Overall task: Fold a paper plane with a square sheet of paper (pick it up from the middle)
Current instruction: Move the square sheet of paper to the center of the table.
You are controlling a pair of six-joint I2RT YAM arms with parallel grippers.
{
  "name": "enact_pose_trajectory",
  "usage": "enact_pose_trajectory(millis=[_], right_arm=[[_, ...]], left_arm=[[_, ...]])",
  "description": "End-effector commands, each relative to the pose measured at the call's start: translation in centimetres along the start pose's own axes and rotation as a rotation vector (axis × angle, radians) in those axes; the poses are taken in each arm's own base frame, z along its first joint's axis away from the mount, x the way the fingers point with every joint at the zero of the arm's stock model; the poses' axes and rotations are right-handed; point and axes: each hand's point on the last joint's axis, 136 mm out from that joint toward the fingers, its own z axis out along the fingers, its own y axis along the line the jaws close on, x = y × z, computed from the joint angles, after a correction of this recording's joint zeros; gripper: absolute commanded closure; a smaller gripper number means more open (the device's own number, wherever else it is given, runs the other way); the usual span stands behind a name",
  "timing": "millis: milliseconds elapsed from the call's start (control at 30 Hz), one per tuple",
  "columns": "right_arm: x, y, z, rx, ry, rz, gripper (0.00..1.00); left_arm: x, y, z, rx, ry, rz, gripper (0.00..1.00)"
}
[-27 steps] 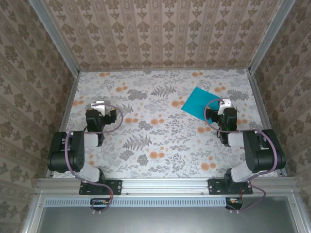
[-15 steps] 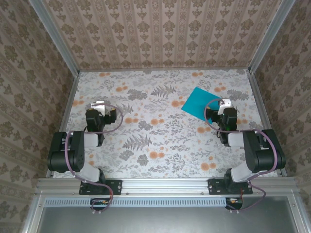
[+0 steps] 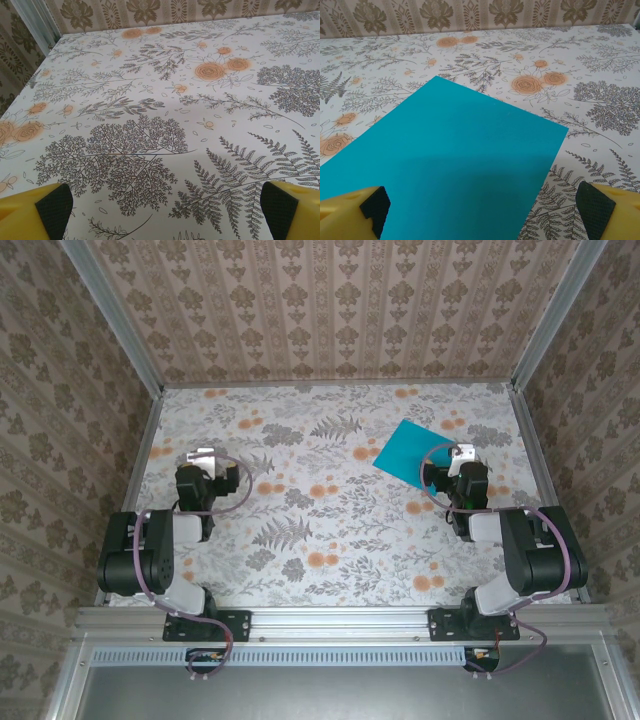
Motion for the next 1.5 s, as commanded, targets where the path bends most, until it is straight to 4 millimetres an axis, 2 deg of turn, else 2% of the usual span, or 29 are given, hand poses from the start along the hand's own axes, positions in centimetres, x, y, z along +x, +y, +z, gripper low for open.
enact_pose_trajectory(millis=[0, 133, 233, 333, 400, 500, 667, 800, 1000, 1133, 1300, 1467], right_arm=[[-1.4, 0.4, 0.0, -0.018, -0.021, -0.010, 0.00], [-4.8, -0.2, -1.6, 0.046, -0.005, -0.007, 0.00], [-7.5, -1.4, -3.0, 0.127, -0.001, 0.091, 0.00], [-8.2, -2.0, -3.6, 0.190, 0.114, 0.251, 0.00], [-8.0, -1.4, -3.5, 0.182, 0.214, 0.311, 0.00], [-6.7, 1.0, -2.6, 0.094, 0.354, 0.403, 0.00], [-3.8, 5.6, -0.5, -0.078, 0.546, 0.505, 0.00], [-2.1, 8.3, 1.1, -0.106, 0.641, 0.527, 0.00], [-0.3, 11.9, 3.9, -0.126, 0.730, 0.523, 0.03], [0.2, 13.4, 5.7, -0.112, 0.769, 0.504, 0.08], [1.7, 14.2, 7.6, -0.083, 0.822, 0.480, 0.11], [3.0, 14.9, 8.1, -0.086, 0.868, 0.456, 0.13]], left_arm=[[-0.7, -0.1, -0.1, 0.014, -0.021, 0.010, 0.00], [-2.5, 0.4, -1.3, -0.010, -0.028, 0.003, 0.00], [-3.8, 1.2, -2.1, -0.057, 0.002, -0.014, 0.00], [-5.7, 1.5, -3.0, -0.072, 0.018, -0.093, 0.00], [-7.1, 0.9, -3.7, -0.045, 0.018, -0.143, 0.00], [-8.2, 0.0, -4.5, -0.019, 0.059, -0.246, 0.00], [-8.7, -1.9, -4.9, 0.047, 0.142, -0.355, 0.00], [-8.5, -3.6, -4.7, 0.116, 0.177, -0.430, 0.00], [-7.7, -6.4, -3.9, 0.183, 0.263, -0.408, 0.00], [-7.1, -7.8, -3.5, 0.207, 0.295, -0.394, 0.00], [-6.6, -9.7, -2.9, 0.242, 0.328, -0.383, 0.00], [-6.2, -10.9, -2.5, 0.262, 0.353, -0.378, 0.00]])
